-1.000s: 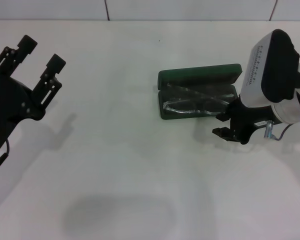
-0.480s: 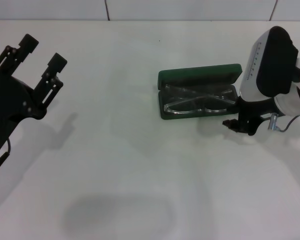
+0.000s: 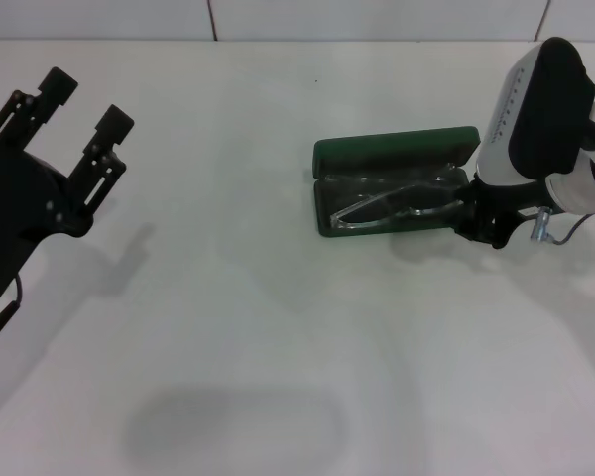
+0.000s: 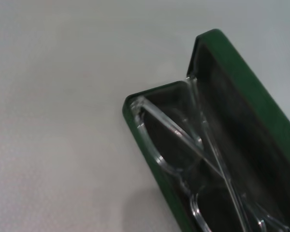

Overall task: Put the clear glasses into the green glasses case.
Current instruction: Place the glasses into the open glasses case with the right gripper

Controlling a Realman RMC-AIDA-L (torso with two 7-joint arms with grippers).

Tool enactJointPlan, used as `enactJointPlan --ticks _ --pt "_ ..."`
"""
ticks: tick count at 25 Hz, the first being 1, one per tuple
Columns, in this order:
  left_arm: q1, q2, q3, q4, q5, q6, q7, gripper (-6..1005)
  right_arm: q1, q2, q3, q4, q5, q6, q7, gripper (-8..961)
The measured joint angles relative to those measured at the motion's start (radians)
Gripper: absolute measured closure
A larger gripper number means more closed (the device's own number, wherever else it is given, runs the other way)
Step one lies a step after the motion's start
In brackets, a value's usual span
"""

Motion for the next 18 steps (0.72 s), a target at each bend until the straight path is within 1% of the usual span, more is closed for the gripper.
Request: enactJointPlan --ticks 6,13,17,18 --pt "0.000 -0.003 0.001 -0.002 0.002 0.000 0.000 386 -0.004 -0.001 0.000 -0.002 0.007 0.025 0.000 627" --pt "0.001 -0.008 0.000 -0.023 0.000 0.000 0.004 386 -0.019 -0.002 -0.001 -0.021 0.031 -0.023 -0.007 626" --pt "-0.003 -0.008 0.003 -0.035 0.000 0.000 0.005 386 -0.029 -0.001 -0.009 -0.045 0.087 -0.052 -0.040 626" --pt "-0.003 -0.008 0.003 -0.036 0.000 0.000 0.004 386 -0.029 -0.001 -0.012 -0.050 0.119 -0.078 -0.063 626"
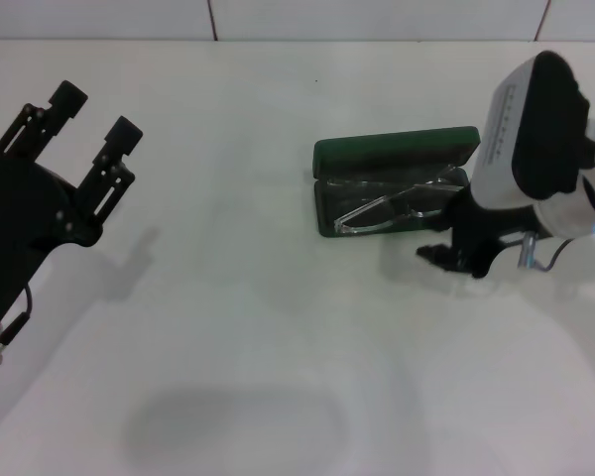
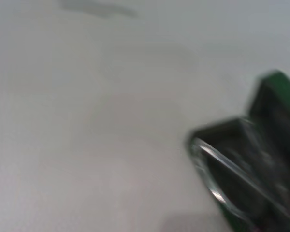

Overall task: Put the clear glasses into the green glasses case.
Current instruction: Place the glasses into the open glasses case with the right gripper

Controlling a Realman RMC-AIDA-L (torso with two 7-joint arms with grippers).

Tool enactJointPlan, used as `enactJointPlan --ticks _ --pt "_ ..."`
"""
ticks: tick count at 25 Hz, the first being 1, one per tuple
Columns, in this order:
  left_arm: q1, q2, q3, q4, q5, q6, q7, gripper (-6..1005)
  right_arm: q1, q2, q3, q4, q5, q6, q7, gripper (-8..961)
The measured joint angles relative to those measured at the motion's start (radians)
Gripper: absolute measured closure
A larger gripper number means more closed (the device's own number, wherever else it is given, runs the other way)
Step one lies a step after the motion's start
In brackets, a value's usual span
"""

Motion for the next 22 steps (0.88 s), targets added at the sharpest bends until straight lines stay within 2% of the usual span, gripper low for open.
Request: enactJointPlan --ticks 6,13,22 --pt "-0.002 -0.001 0.002 -0.002 -0.001 0.000 -0.004 386 0.007 0.002 -0.038 0.007 0.121 -0.045 -0.069 626" --pt "-0.002 -0.001 0.004 -0.002 0.002 0.004 -0.004 386 0.047 0.004 -0.192 0.090 0.149 0.117 -0.069 626" --pt "0.000 -0.001 0.006 -0.005 0.006 0.007 -0.004 385 0.062 0.005 -0.214 0.159 0.150 0.252 -0.066 626"
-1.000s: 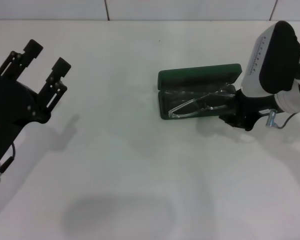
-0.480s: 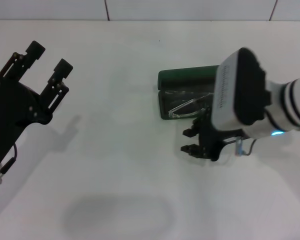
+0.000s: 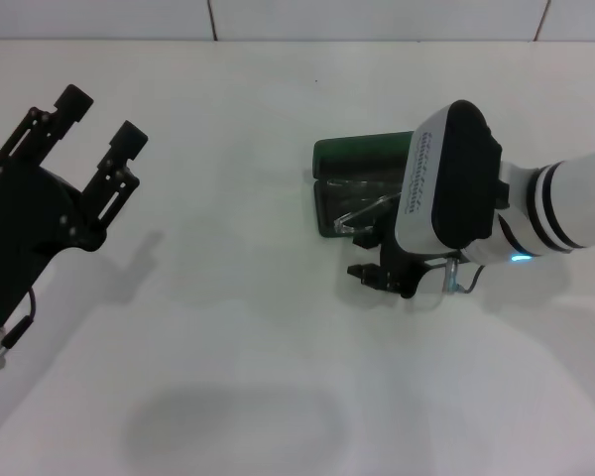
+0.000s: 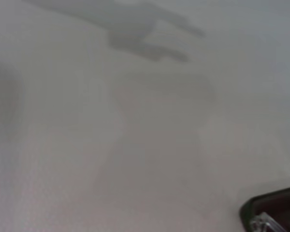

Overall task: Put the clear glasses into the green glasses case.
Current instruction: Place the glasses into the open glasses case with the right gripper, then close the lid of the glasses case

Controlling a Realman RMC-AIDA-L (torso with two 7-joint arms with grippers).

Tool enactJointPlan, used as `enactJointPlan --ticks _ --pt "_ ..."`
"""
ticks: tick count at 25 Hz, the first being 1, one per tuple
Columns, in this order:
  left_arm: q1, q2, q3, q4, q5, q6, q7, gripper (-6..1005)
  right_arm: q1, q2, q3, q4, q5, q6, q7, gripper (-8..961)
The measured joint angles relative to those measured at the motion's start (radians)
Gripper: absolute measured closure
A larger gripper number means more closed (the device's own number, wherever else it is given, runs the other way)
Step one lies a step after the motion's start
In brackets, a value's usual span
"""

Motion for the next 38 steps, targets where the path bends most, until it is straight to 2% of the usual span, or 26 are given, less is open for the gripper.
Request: enactJointPlan --ticks 15,19,24,26,29,33,34,35,37,38 --pt "0.003 -0.003 0.001 -0.011 0.002 0.001 0.000 385 0.020 0.000 0.000 0.037 0.003 0.089 0.023 626" --pt "0.010 -0.003 0.000 -0.012 -0.002 0.003 0.000 385 0.001 -0.001 0.000 0.001 0.003 0.076 0.024 626" --pt "0.014 -0.006 -0.007 -0.012 -0.010 0.003 0.017 385 -0.070 -0.005 0.019 -0.109 0.033 -0.025 0.003 626" --pt "0.016 -0.006 -0.008 -0.023 -0.032 0.004 0.023 385 -0.101 -0.007 0.050 -0.149 0.102 -0.088 -0.052 626" --pt "0.011 -0.011 -0.009 -0.078 -0.127 0.004 0.024 384 -0.157 -0.006 0.154 -0.169 0.309 -0.191 -0.240 626" --pt "-0.016 -0.014 -0.006 -0.140 -0.213 0.004 0.024 384 -0.260 -0.009 0.322 -0.103 0.684 -0.237 -0.570 626" --pt "-0.025 -0.013 -0.005 -0.147 -0.212 0.004 0.024 384 -0.260 -0.009 0.322 -0.103 0.684 -0.237 -0.570 626" --pt "-0.029 -0.013 -0.004 -0.149 -0.211 0.002 0.025 384 -0.288 -0.009 0.421 0.038 0.940 -0.277 -0.801 626" --pt "-0.035 -0.013 -0.004 -0.151 -0.210 -0.003 0.033 384 -0.286 -0.010 0.493 0.180 1.102 -0.350 -0.958 626" --pt "-0.039 -0.013 -0.005 -0.153 -0.211 -0.007 0.044 384 -0.275 -0.010 0.550 0.295 1.183 -0.415 -1.039 626"
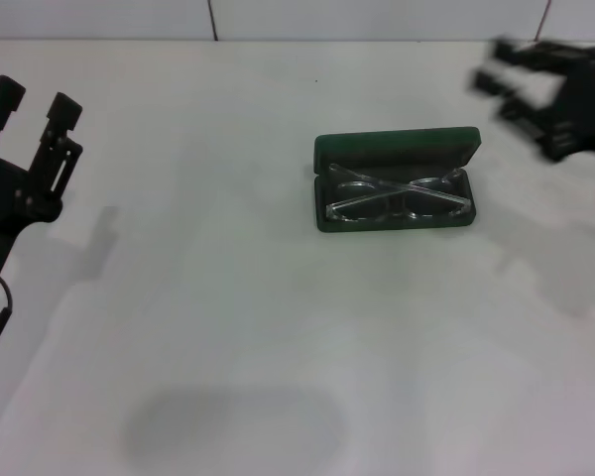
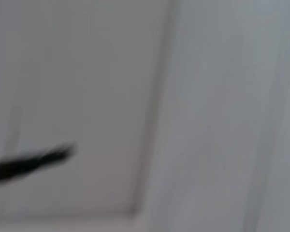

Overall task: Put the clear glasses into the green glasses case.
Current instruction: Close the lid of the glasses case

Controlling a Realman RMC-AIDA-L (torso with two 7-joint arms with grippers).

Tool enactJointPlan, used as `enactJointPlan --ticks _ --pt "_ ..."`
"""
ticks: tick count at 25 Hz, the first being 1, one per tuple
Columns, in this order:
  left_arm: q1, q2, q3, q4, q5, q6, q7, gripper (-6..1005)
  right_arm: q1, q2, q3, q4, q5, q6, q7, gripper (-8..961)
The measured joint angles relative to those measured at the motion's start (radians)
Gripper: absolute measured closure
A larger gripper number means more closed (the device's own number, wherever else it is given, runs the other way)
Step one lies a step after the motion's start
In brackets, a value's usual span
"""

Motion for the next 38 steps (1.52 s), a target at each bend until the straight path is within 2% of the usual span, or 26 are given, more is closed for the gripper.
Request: enactJointPlan --ticks 2,5,7,10,11,16,17,18,19,22,25,27,31,37,38 --pt "-0.014 -0.001 -0.002 -0.009 -0.002 -0.010 0.023 384 0.026 -0.001 0.096 0.181 0.094 -0.110 -0.105 626" --pt "-0.055 -0.001 0.001 -0.030 0.005 -0.028 0.021 384 0.058 -0.002 0.231 0.402 0.126 -0.216 -0.199 626" --pt "-0.087 0.000 0.004 -0.039 0.028 -0.041 -0.016 384 0.063 -0.001 0.282 0.497 0.127 -0.256 -0.249 626" --pt "-0.145 0.008 0.007 -0.020 0.107 -0.107 -0.120 384 0.056 0.001 0.290 0.552 0.127 -0.282 -0.300 626" --pt "-0.170 0.011 0.007 0.001 0.139 -0.150 -0.173 384 0.049 0.003 0.289 0.558 0.126 -0.289 -0.313 626" --pt "-0.294 0.021 0.008 0.200 0.386 -0.537 -0.500 384 0.041 0.004 0.294 0.647 0.171 -0.329 -0.428 626" --pt "-0.294 0.021 0.008 0.200 0.386 -0.537 -0.500 384 0.040 0.004 0.294 0.675 0.213 -0.330 -0.446 626" --pt "-0.360 0.017 0.008 0.256 0.485 -0.675 -0.608 384 0.040 0.005 0.294 0.692 0.246 -0.332 -0.452 626" --pt "-0.379 0.017 0.008 0.259 0.502 -0.702 -0.631 384 0.039 0.005 0.295 0.719 0.292 -0.335 -0.460 626" --pt "-0.458 0.015 0.008 0.261 0.571 -0.800 -0.725 384 0.038 0.004 0.295 0.790 0.414 -0.362 -0.479 482" --pt "-0.518 0.009 0.022 0.251 0.614 -0.893 -0.778 383 0.037 0.005 0.295 0.809 0.435 -0.374 -0.491 337" --pt "-0.563 0.003 0.075 0.241 0.614 -0.971 -0.801 383 0.037 0.005 0.296 0.813 0.443 -0.373 -0.493 241" --pt "-0.607 0.000 0.216 0.237 0.542 -1.060 -0.844 383 0.041 0.006 0.296 0.814 0.451 -0.359 -0.494 210" --pt "-0.614 0.000 0.548 0.280 0.278 -1.211 -0.861 383 0.051 0.005 0.296 0.813 0.453 -0.356 -0.495 205" --pt "-0.614 0.000 0.548 0.280 0.278 -1.211 -0.861 383 0.052 0.005 0.296 0.812 0.454 -0.354 -0.495 206"
